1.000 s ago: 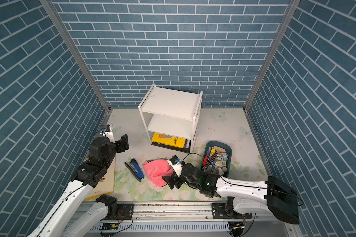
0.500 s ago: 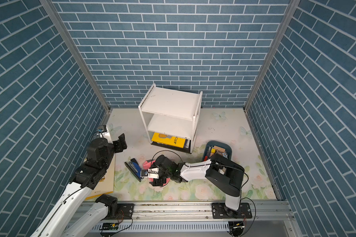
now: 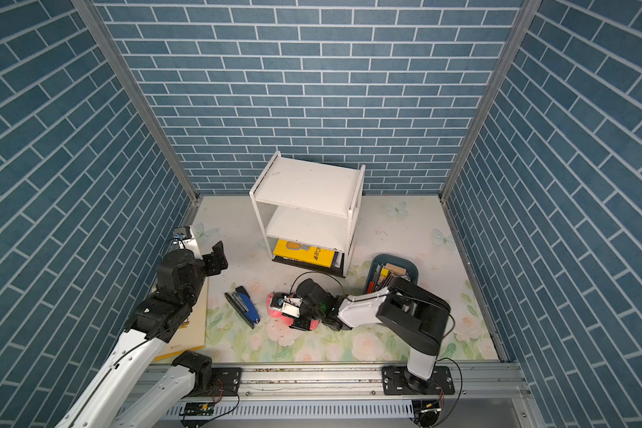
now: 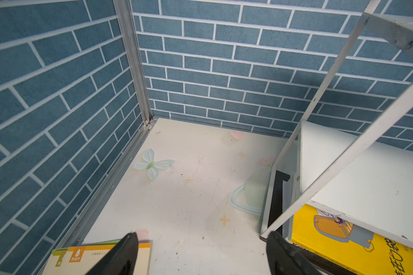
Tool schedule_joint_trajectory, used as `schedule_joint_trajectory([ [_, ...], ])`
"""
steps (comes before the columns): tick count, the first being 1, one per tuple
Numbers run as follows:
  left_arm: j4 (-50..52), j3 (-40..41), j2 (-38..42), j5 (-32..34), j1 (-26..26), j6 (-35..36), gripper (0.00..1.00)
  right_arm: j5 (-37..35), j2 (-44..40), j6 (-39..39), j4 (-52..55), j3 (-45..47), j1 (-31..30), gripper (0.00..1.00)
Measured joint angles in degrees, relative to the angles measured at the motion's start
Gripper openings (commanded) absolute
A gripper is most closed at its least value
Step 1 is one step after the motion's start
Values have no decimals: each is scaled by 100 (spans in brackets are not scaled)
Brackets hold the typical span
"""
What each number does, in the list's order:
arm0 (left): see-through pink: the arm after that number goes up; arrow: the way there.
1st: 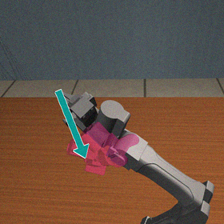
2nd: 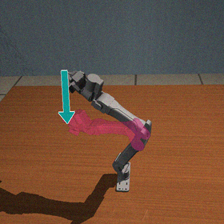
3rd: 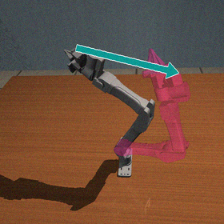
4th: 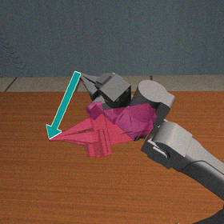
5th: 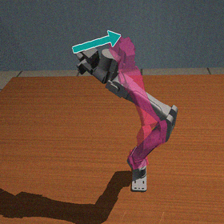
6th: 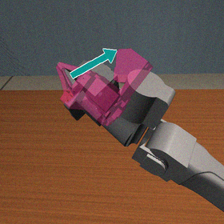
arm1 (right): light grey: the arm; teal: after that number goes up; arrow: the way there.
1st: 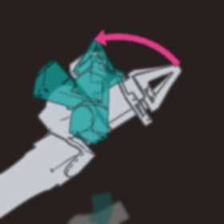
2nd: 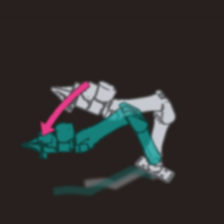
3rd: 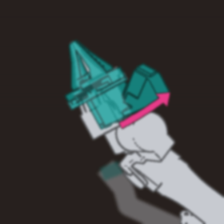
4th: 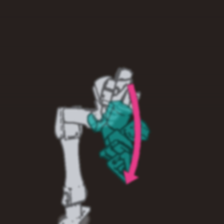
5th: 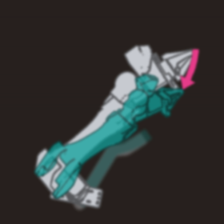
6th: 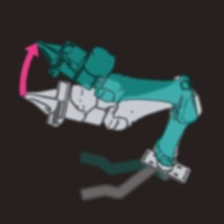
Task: Wipe the bookshelf clean with a cloth
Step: Pick up the cleaning item at the center of the board, then hold the shelf at the center of the board.
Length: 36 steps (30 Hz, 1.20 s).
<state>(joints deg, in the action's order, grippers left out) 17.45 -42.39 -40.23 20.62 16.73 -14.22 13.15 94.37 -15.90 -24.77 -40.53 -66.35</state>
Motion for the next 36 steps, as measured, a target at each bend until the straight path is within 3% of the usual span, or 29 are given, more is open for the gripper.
schedule_joint_trajectory([
  [4, -83, 0, 264, -496, 0, -579, 87, -175, -2015, 431, -157, 398, -308, 0],
  [7, -758, 262, 533, -933, 0, -1093, 86, -566, -3383, 876, -448, 485, -299, 0],
  [10, -2527, 1357, 831, -1370, 0, -1397, 82, -1097, -4597, 1484, -555, 562, -275, 0],
  [12, -3821, 2164, 619, -1685, 0, -1384, 80, -1399, -5132, 1840, -411, 549, -271, 0],
  [16, -5665, 2811, -658, -2361, 0, -970, 78, -1991, -5890, 2424, 391, 328, -269, 0],
  [22, -7814, 2441, -2286, -3265, 0, -269, 73, -2583, -7180, 3073, 1344, 260, -269, 0],
  [29, -8867, 1690, -3434, -3484, 0, 264, 67, -2769, -7960, 3521, 1803, 302, -264, 0],
  [36, -9197, 1147, -4124, -3574, 0, 503, 33, -2837, -7646, 3665, 2500, 72, -264, 0],
])
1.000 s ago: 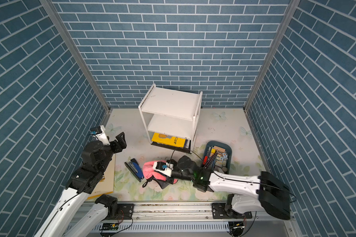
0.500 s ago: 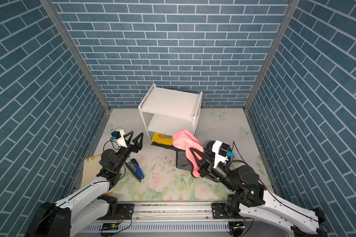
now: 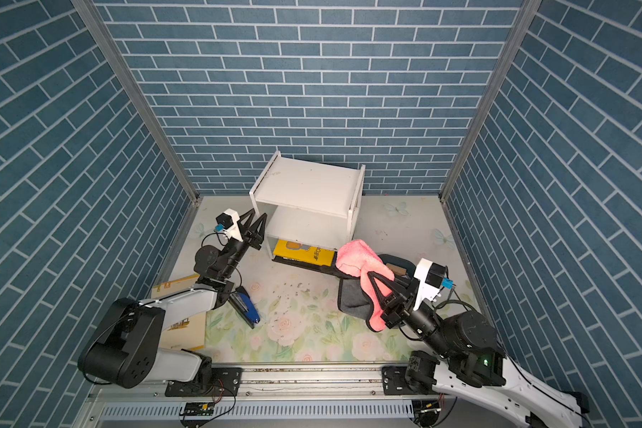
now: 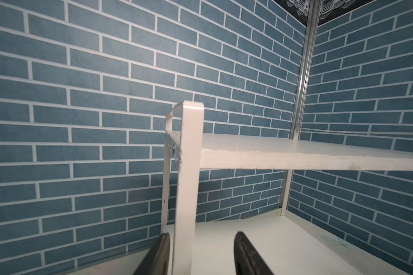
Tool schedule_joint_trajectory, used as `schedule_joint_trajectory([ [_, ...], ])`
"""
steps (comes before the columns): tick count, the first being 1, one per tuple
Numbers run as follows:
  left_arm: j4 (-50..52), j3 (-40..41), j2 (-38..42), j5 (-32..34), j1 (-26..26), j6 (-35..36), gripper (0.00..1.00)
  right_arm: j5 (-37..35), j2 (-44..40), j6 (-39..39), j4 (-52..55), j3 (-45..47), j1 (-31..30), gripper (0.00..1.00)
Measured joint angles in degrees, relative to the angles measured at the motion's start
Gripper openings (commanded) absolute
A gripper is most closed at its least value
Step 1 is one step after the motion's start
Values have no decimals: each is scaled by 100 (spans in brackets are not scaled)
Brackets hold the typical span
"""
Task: Wipe the bookshelf clean with a cloth
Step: Hold the shelf at the center of the board.
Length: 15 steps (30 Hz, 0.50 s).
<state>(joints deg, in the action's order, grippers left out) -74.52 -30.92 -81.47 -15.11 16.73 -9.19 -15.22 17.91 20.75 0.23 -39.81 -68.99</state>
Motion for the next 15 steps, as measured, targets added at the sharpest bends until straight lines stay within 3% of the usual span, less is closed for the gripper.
schedule_joint_trajectory([
  [3, -98, 11, -42, 61, -50, -22, 10, -4, 332, -2, 201, -442, 0, 0],
  [5, -201, 92, -17, -11, -79, 83, 0, -4, 516, -22, 197, -695, 0, 0],
  [10, -339, 570, 435, -109, 66, 129, 0, -81, 1134, -155, 90, -1226, 0, 0],
  [15, -131, 1032, 1113, -17, 420, 133, 0, -308, 2323, -363, 52, -1967, 0, 0],
])
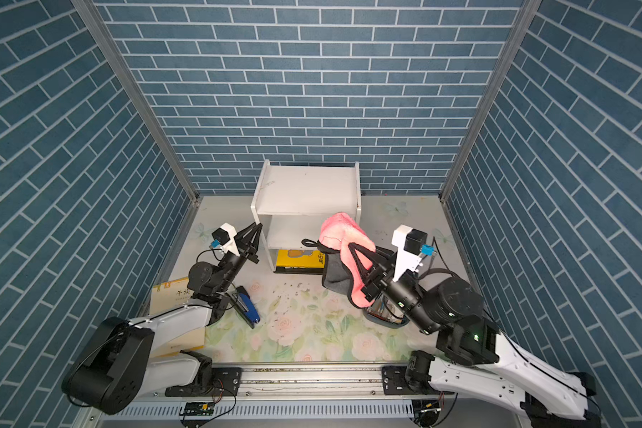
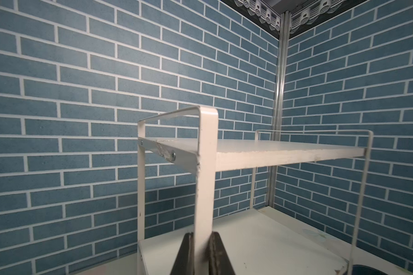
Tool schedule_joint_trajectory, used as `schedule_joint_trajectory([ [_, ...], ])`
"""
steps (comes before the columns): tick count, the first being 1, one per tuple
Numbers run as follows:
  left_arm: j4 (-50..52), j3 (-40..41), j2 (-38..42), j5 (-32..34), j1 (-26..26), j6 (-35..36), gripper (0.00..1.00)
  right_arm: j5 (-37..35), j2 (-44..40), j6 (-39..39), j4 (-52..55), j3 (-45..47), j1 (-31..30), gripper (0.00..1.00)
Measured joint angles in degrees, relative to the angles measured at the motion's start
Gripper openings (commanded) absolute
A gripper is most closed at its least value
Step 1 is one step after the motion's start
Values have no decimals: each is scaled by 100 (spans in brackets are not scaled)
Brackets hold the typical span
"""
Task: Wipe the bookshelf clean with a cloth
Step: Hold the shelf at the center of the board, then wipe the dust from the shelf.
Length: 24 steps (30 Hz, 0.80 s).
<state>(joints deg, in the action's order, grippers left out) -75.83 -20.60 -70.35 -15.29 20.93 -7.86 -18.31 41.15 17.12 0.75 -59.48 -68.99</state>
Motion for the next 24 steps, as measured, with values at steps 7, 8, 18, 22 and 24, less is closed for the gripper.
schedule_joint_trajectory([
  [7, 979, 435, 1248, 387, 1244, 107, 0, -378, 1755, -601, -175, -914, 98, 0],
  [8, 1115, 466, 1388, 433, 1394, 107, 0, -363, 1982, -708, -223, -1016, 184, 0],
  [18, 1915, 693, 2328, 946, 1700, 59, 0, 1082, 5016, -1014, -420, -3926, 1565, 0],
  [22, 2083, 787, 2612, 1082, 1705, 59, 0, 2151, 6454, -1010, -433, -5637, 1600, 0],
  [24, 2162, 789, 2680, 1108, 1707, 59, 0, 2485, 7204, -1008, -345, -6620, 1600, 0],
])
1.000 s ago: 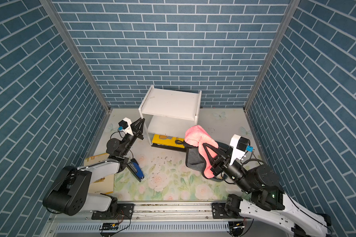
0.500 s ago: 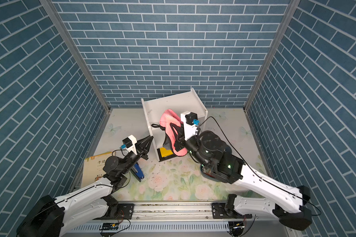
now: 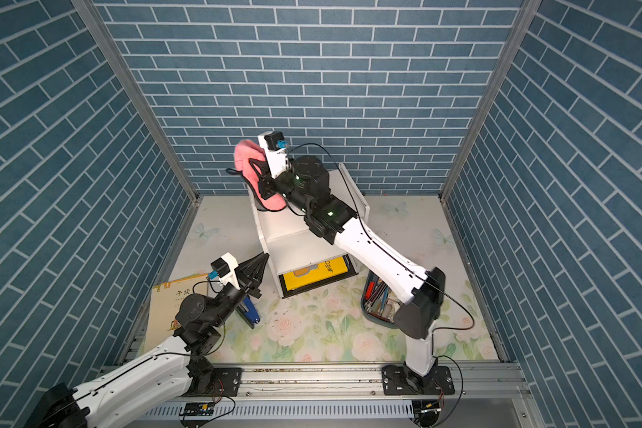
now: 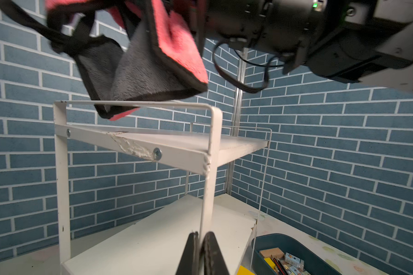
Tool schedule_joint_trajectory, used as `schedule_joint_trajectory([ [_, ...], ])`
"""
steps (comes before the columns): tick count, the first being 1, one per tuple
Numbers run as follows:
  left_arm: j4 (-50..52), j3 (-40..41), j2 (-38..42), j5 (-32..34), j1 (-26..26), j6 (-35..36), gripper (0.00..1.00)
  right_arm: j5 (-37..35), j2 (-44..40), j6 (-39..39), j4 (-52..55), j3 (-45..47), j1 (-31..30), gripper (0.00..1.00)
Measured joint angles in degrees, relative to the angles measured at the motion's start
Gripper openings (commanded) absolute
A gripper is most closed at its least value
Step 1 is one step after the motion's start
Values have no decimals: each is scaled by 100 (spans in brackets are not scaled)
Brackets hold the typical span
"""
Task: Wipe the bookshelf clean with a cloth
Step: Wipe the dust from the shelf.
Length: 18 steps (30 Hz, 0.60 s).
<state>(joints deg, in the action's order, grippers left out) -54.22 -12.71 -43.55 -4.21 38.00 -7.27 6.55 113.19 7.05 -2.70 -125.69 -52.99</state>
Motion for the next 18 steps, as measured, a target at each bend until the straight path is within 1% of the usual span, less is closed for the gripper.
schedule_joint_trajectory([
  [2, 59, 0, 42, 7, 2, 2, 0, 212, 723, 0, 195, -957, -7, 0],
  [4, 125, -2, 87, 13, 2, 11, 0, 343, 1285, 13, 345, -1641, -7, 0],
  [6, 195, -2, 142, 33, 2, 28, 0, 426, 1578, 55, 485, -1825, 11, 0],
  [10, 308, -2, 229, 101, 13, 31, 0, 632, 1606, 140, 560, -1432, 31, 0],
  [13, 332, -2, 236, 133, 35, 28, 0, 859, 1204, 168, 728, -986, 68, 0],
  [18, 396, -2, 243, 205, 46, 24, 0, 1327, 573, 201, 1532, -487, 76, 0],
])
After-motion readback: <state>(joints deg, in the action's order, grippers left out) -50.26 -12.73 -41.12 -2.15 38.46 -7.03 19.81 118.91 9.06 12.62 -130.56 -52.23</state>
